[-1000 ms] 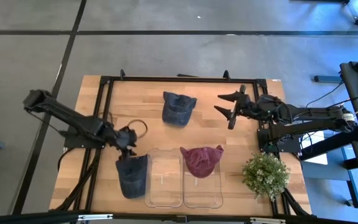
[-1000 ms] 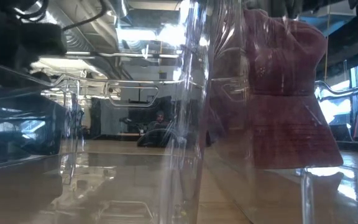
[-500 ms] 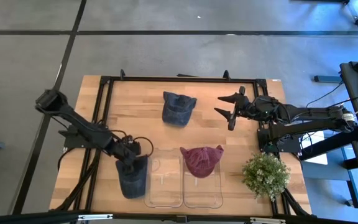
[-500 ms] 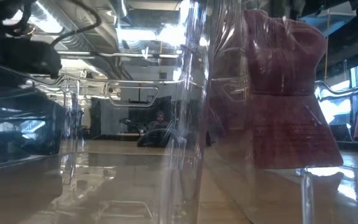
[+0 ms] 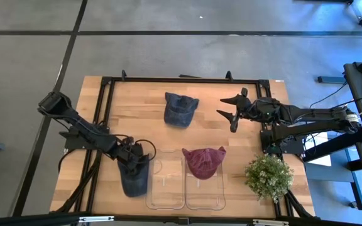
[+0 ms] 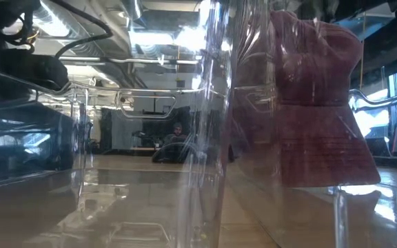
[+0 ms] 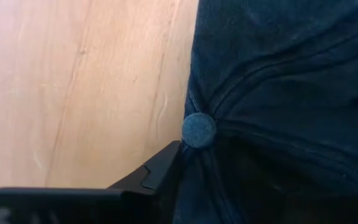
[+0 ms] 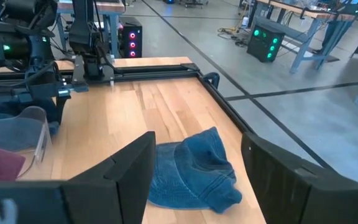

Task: Pick & Place hat
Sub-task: Put the bottom black cap into the left transparent bin

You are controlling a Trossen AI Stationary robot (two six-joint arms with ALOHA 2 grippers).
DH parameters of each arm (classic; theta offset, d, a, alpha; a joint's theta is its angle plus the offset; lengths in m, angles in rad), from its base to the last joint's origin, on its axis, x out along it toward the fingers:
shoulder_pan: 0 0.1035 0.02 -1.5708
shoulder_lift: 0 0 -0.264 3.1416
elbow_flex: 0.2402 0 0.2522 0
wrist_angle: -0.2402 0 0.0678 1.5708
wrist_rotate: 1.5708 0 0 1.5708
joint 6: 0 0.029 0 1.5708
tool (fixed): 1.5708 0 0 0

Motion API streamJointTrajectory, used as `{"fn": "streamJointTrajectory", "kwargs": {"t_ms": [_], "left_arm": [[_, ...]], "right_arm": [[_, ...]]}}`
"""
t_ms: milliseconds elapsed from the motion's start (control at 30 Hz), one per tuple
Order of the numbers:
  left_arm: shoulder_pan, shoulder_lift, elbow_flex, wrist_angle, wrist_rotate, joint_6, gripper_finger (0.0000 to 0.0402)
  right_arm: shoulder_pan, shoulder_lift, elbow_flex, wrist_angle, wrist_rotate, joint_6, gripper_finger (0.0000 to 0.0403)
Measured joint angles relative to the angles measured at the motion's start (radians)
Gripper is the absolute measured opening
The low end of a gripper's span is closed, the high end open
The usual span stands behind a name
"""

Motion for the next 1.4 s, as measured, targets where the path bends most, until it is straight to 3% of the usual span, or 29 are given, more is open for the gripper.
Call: {"fn": "streamJointTrajectory", "kwargs": {"t_ms": [333,533,733,900,1300,1400], "left_arm": [[0.003,-0.011,-0.003,-0.01,0.018,-0.016,0.0015],[0.005,-0.123,-0.011,-0.092,0.077,-0.08,0.0007],[0.006,-0.316,-0.007,-0.242,0.068,-0.216,0.0006],[0.006,-0.488,-0.007,-0.318,0.053,-0.217,0.0005],[0.006,-0.804,-0.005,-0.361,-0.184,-0.235,0.0004],[0.006,-0.851,0.032,-0.451,-0.283,-0.213,0.0004]], "right_arm": [[0.0,0.0,0.0,-0.006,0.007,-0.002,0.0237],[0.0,0.0,0.0,-0.006,0.008,-0.002,0.0237],[0.0,0.001,0.0,-0.006,0.008,0.003,0.0237],[0.0,0.001,0.0,-0.006,0.008,0.003,0.0237],[0.0,0.001,0.0,-0.003,0.01,0.005,0.0237],[0.0,0.001,0.0,-0.002,0.01,0.002,0.0237]]}}
